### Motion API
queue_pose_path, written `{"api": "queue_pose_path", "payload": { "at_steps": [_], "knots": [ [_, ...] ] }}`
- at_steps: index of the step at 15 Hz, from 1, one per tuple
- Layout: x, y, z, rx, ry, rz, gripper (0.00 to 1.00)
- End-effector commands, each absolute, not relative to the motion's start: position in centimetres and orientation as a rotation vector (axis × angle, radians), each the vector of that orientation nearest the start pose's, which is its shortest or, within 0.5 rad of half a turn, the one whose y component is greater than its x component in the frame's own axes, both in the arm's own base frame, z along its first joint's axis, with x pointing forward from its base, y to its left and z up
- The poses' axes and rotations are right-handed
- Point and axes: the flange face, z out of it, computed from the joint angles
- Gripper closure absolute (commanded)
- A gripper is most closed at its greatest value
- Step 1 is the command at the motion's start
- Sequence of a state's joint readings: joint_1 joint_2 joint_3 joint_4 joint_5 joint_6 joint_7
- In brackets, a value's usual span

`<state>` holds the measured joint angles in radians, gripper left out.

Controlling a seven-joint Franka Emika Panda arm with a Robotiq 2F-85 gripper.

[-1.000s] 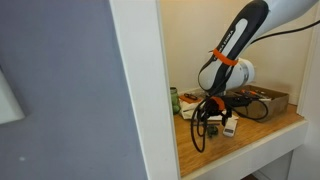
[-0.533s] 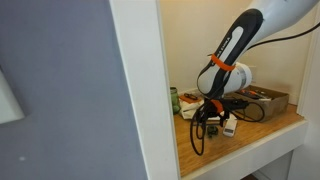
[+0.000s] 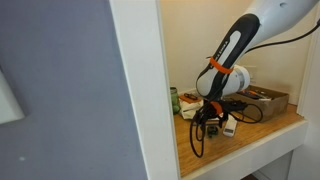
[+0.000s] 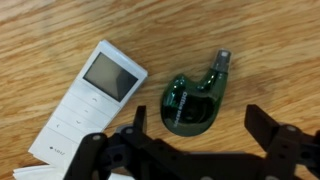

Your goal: Put the tape measure in the box

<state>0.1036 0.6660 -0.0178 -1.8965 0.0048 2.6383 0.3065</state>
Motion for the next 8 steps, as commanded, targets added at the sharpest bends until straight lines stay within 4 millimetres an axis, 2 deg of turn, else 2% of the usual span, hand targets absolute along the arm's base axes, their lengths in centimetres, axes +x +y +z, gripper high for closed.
{"api": "queue_pose_path", "payload": {
  "at_steps": [1, 3, 4, 5, 8],
  "knots": [
    [63.95, 5.81, 14.98, -3.122, 0.322, -0.121, 0.09],
    [63.95, 5.78, 14.81, -3.124, 0.322, -0.114, 0.16],
    [63.95, 5.75, 14.78, -3.125, 0.324, -0.109, 0.32],
    [63.92, 5.74, 14.78, -3.125, 0.325, -0.103, 0.35],
    [63.8, 5.69, 15.19, -3.129, 0.333, -0.082, 0.58]
  ]
}}
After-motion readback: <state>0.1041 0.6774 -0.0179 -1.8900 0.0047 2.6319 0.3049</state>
